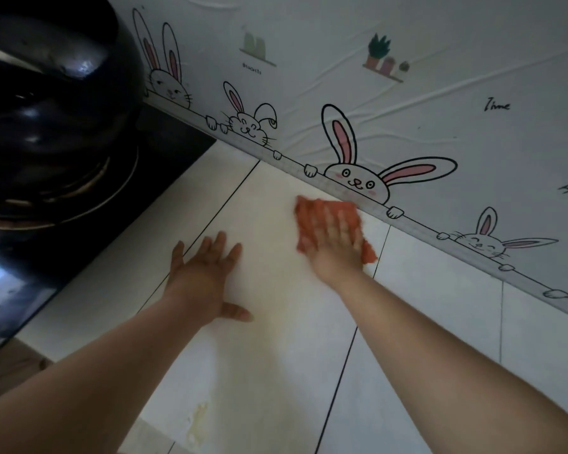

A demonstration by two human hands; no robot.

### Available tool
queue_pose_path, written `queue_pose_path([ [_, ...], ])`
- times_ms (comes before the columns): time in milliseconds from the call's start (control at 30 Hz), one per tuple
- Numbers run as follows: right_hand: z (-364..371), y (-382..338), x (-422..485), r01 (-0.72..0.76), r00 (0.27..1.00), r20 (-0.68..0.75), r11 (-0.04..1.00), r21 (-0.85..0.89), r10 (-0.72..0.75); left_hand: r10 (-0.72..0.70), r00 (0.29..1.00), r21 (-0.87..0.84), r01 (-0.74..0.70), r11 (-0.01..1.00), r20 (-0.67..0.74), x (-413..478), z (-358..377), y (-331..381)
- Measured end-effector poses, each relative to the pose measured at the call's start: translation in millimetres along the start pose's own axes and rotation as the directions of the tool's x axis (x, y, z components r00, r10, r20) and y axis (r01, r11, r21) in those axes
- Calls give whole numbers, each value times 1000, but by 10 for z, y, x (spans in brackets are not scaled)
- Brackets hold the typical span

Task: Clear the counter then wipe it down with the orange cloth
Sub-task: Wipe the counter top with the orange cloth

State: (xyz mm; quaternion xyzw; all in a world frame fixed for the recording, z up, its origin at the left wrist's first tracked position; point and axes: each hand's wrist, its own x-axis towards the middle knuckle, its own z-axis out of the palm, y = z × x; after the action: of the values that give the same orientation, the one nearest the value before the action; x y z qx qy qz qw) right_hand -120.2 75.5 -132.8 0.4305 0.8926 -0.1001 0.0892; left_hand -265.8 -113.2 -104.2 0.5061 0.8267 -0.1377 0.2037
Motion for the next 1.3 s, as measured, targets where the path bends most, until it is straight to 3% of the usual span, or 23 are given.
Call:
queue_pose_path([
  [100, 213, -327, -396, 303, 950, -52, 950, -71, -306, 2, 1000, 8, -2, 1000, 9, 7, -4, -3],
  [200, 122, -288, -314, 425, 903, -45, 904, -47, -427, 6, 1000, 1, -6, 1000, 17, 4, -11, 1],
  [267, 6, -209, -41, 377, 925, -36, 926, -25, -378, 10, 1000, -9, -10, 1000, 8, -1, -3, 16],
  [367, -130, -345, 440, 133, 991, 9, 991, 4, -133, 10, 1000, -20, -10, 1000, 5, -9, -3, 34],
  [467, -136, -665, 653, -12, 998, 63, 999, 35, 10, 3, 1000, -27, -3, 1000, -8, -12, -5, 16],
  [500, -109, -759, 639, 10, 997, 71, 999, 32, -12, 4, 1000, -35, -5, 999, -14, -12, -2, 12],
  [567, -5, -928, 520, 201, 978, 59, 980, 4, -201, 5, 1000, -44, -6, 999, -30, -9, 18, 1],
  [633, 90, -1008, 400, 436, 899, 49, 900, -18, -434, 1, 999, -38, -2, 999, -33, -8, 29, -4],
  [733, 10, -938, 545, 582, 813, 64, 812, -52, -579, 4, 999, -55, -7, 998, -46, 2, 44, -17],
  [933, -309, -1065, 1116, 349, 936, 62, 935, -57, -346, -10, 998, -87, 5, 996, -59, 14, 71, -15],
  [1167, -313, -897, 846, 425, 900, 135, 903, -64, -414, -20, 998, -92, 16, 996, -51, 14, 95, -5],
  [1300, -161, -625, 460, 450, 891, 109, 889, -90, -440, -32, 999, -78, 29, 997, -37, 43, 95, -25],
])
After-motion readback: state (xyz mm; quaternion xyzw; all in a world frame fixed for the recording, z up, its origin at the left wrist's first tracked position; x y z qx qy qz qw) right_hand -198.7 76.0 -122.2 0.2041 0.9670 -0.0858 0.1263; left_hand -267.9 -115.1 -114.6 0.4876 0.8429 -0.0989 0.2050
